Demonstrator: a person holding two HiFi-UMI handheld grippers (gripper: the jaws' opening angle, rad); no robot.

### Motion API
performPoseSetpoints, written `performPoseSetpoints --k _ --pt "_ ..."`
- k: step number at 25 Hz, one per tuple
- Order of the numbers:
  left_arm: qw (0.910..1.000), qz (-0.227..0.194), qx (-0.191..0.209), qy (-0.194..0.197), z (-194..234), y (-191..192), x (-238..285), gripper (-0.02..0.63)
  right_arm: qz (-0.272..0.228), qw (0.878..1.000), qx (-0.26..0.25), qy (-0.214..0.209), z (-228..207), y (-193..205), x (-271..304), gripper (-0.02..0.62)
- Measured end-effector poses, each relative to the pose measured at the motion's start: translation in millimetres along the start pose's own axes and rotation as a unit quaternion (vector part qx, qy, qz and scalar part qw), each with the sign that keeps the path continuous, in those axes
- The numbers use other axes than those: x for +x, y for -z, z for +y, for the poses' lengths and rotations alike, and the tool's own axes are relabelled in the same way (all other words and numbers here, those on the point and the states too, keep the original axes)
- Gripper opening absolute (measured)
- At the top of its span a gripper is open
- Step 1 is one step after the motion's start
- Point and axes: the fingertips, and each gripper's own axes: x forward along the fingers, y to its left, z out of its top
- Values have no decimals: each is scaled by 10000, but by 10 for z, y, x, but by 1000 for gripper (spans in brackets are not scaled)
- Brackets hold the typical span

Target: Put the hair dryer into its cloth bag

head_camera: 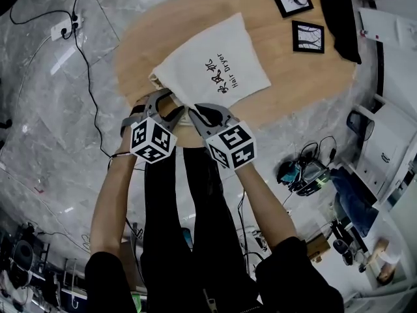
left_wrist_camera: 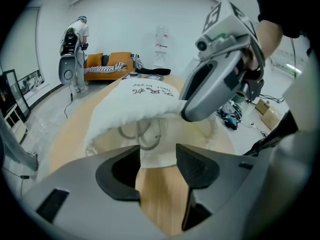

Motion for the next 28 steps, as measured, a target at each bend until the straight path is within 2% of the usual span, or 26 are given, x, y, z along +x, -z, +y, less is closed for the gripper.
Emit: performPoseSetpoints --k 3,6,8,10,13,15,18,20,24,28 --pt "9997 13 -232 -102 48 136 -179 221 72 9998 -56 175 -51 25 46 52" --pt "9966 -166 -794 -163 52 230 -402 214 216 9988 -192 399 -45 87 93 90" --pt "9890 -393 -1420 -165 64 265 -550 181 320 9981 -212 479 -6 140 125 129" --pt "9770 -642 -2025 -207 91 279 -702 165 343 9969 -269 650 27 164 125 160" --pt "9637 -860 -2515 -261 78 285 -942 152 241 9940 -246 1040 67 164 58 161" --pt "9604 -936 -2609 -280 35 238 -1102 150 197 9918 -106 1255 104 168 -20 161" --pt "9600 -1039 -2577 -340 -38 109 -1353 95 65 9884 221 1498 158 146 -154 161" --pt "9595 -1099 -2571 -346 -100 1 -1516 55 -79 9877 519 1474 246 101 -264 87" --pt "9523 -1217 -2781 -313 -220 -260 -1802 44 -297 9883 759 1289 527 -51 -549 50" --pt "9529 -1377 -2649 -536 -242 -640 -2146 44 -729 9829 1080 1304 776 -353 -936 20"
